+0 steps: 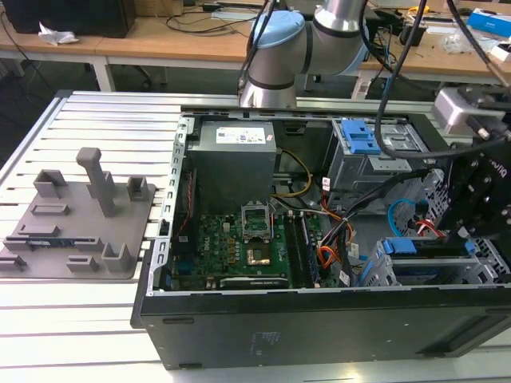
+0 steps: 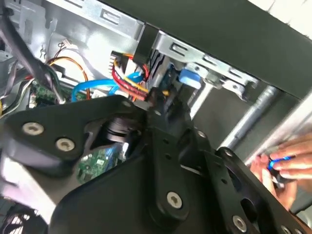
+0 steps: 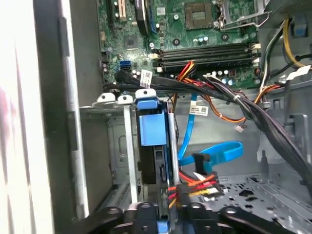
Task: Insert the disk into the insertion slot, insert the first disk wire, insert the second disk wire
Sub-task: 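Insert the first disk wire, then insert the second disk wire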
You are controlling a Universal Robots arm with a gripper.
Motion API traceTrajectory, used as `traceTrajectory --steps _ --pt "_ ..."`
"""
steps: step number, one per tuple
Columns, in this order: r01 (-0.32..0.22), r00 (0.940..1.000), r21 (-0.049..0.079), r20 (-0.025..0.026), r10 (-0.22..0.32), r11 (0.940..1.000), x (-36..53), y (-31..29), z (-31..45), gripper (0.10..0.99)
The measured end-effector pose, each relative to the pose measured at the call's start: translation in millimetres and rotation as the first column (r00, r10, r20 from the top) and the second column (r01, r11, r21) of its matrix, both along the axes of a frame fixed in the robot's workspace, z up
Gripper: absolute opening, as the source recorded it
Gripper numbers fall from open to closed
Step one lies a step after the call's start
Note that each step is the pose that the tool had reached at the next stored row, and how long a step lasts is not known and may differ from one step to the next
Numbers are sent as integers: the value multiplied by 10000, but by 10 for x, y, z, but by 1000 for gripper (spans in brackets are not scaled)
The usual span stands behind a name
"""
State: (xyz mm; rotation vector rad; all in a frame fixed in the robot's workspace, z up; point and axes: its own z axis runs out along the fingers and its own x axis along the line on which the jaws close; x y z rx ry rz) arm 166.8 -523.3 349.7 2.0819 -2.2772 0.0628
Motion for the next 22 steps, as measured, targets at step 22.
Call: traceTrajectory --steps 22 --pt "5 10000 -36 0 -5 10000 0 19 269 604"
